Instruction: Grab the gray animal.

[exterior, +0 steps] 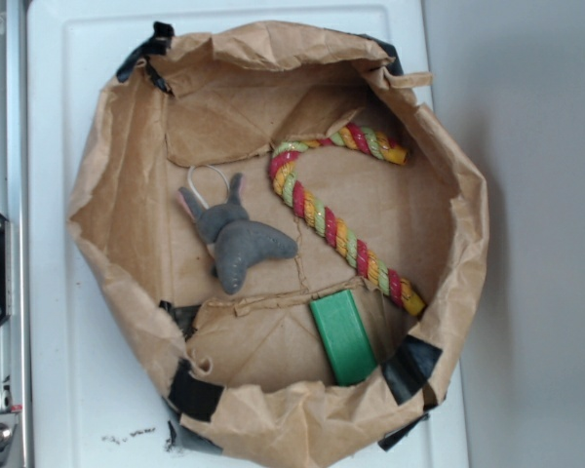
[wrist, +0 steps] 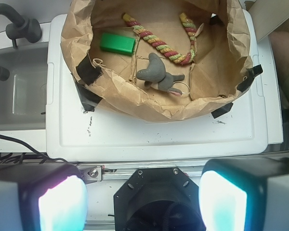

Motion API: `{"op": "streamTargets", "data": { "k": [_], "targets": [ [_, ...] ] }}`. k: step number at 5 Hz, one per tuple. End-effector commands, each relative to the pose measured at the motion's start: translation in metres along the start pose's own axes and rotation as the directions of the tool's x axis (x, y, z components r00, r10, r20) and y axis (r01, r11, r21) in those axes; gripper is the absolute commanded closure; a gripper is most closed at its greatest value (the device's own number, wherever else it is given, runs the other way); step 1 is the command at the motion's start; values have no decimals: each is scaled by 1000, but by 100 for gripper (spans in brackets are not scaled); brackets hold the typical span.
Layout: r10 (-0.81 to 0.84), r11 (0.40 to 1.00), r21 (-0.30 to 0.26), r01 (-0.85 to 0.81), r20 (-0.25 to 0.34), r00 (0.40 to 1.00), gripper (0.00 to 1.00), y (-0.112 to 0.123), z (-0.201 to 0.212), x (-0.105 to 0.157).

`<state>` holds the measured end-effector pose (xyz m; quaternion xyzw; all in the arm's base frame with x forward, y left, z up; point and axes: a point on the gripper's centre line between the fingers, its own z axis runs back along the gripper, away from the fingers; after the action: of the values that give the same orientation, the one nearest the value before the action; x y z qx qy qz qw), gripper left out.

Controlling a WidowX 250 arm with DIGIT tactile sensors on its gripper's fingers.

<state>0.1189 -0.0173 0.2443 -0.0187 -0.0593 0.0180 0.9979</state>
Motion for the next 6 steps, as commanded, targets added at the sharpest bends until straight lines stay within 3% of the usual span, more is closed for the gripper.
{"op": "streamTargets", "data": {
  "k": [1, 2, 5, 6],
  "targets": [
    [0, 1000, 0, 0, 0, 1000, 0, 0, 0, 0],
    [-24, 997, 69, 23, 20, 1000, 0, 17, -18, 49],
    [-24, 997, 69, 23, 20, 1000, 0, 17, -18, 49],
    [-130, 991, 25, 129, 49, 990, 0, 27, -55, 95]
  ]
}}
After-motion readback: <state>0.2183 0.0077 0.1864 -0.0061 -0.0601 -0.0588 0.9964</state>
